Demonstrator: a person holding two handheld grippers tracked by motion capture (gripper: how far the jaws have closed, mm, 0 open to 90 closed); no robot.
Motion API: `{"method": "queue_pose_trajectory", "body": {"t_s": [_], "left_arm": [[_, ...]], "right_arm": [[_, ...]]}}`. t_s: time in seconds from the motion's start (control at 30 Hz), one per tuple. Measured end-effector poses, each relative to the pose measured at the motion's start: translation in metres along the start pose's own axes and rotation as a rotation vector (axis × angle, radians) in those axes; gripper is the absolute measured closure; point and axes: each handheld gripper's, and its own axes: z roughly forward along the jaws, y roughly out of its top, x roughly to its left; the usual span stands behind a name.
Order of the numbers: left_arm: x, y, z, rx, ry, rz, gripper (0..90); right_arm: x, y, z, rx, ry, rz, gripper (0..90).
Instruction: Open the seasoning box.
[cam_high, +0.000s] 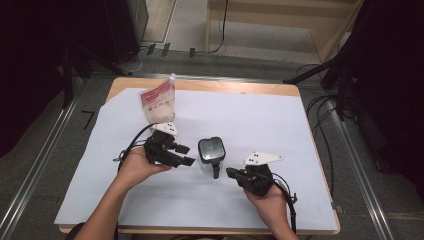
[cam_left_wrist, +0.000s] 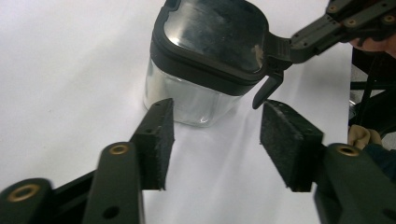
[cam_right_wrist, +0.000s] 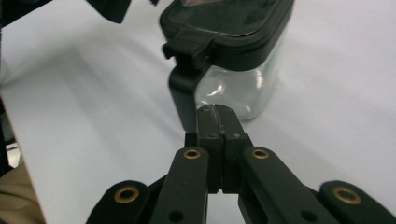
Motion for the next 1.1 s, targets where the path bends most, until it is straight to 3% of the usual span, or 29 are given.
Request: {"method": "queue_pose_trajectory", "body": {"t_s": [0.2, 0.57, 0.77, 1.1], "left_arm": [[0.004, 0.0, 0.003, 0.0, 0.008, 0.018, 39.7], [0.006, 0.0, 0.001, -0.022, -0.009, 0.015, 38.7], [0.005, 0.0, 0.003, -0.004, -0.009, 0.015, 38.5], [0.005, 0.001, 0.003, -0.016, -0.011, 0.028, 38.9]], "right_arm": [[0.012, -0.002, 0.006, 0.006, 0.021, -0.03, 90.0], [0.025, -0.002, 0.018, 0.011, 0.054, -0.069, 90.0], [0.032, -0.001, 0.032, 0.022, 0.066, -0.08, 90.0], [0.031, -0.001, 0.043, 0.021, 0.05, -0.066, 90.0]]}}
